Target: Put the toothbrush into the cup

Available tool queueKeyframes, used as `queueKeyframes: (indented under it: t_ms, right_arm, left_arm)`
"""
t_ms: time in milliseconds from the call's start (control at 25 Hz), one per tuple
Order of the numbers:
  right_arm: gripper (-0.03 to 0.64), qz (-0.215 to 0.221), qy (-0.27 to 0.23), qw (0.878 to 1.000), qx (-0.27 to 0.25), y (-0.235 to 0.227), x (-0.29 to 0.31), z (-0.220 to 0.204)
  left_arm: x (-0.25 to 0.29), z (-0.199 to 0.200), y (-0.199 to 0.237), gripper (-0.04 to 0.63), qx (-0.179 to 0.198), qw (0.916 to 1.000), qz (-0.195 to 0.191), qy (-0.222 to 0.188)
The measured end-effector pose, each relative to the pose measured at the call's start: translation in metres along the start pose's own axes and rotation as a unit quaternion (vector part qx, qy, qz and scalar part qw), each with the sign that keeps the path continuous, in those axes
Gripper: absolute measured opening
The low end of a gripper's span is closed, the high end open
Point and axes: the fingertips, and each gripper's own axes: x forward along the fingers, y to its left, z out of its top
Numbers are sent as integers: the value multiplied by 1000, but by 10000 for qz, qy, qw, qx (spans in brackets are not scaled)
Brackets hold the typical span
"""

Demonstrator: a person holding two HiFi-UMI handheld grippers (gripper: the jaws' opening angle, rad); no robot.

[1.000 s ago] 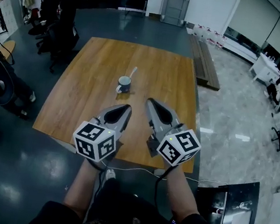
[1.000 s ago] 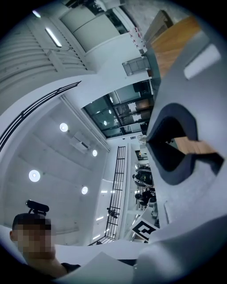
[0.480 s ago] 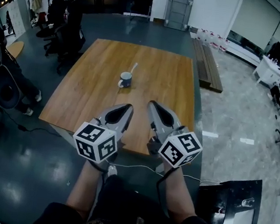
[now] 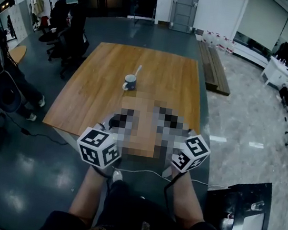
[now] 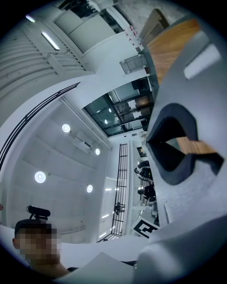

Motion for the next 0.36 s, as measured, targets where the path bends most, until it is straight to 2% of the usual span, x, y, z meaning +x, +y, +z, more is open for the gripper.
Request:
queueKeyframes:
  t_ms: [120, 360]
  right_arm:
    - [3, 29, 48, 10000, 4, 5, -1, 3]
    - [3, 141, 74, 9998, -102, 16, -2, 11]
  left_arm:
    - [-3, 4, -3, 6, -66, 10000, 25, -13]
    - [-4, 10, -12, 6, 37, 10000, -13, -1]
